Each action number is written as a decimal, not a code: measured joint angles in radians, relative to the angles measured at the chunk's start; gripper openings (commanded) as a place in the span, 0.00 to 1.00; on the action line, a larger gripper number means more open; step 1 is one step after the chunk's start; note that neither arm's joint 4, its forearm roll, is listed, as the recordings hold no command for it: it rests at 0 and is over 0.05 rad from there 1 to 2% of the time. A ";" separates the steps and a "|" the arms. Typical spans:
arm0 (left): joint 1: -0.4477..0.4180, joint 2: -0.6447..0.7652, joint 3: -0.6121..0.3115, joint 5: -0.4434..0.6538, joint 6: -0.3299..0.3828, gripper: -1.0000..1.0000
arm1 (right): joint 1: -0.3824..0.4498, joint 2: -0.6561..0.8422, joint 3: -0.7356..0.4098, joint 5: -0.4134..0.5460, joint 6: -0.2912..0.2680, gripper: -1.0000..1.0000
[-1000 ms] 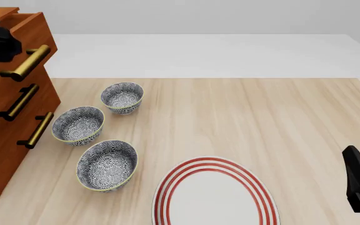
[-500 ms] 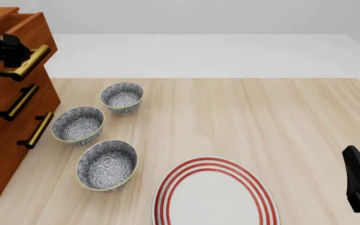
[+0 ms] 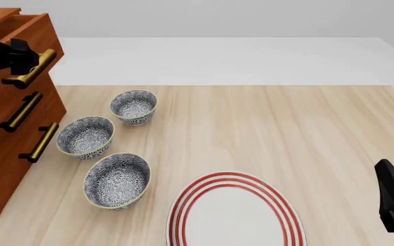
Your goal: Open the top drawer of the cabinet.
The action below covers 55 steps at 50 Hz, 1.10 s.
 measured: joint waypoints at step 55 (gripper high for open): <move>-0.112 -0.006 -0.006 0.016 -0.035 1.00 | 0.000 0.000 0.000 0.000 0.000 1.00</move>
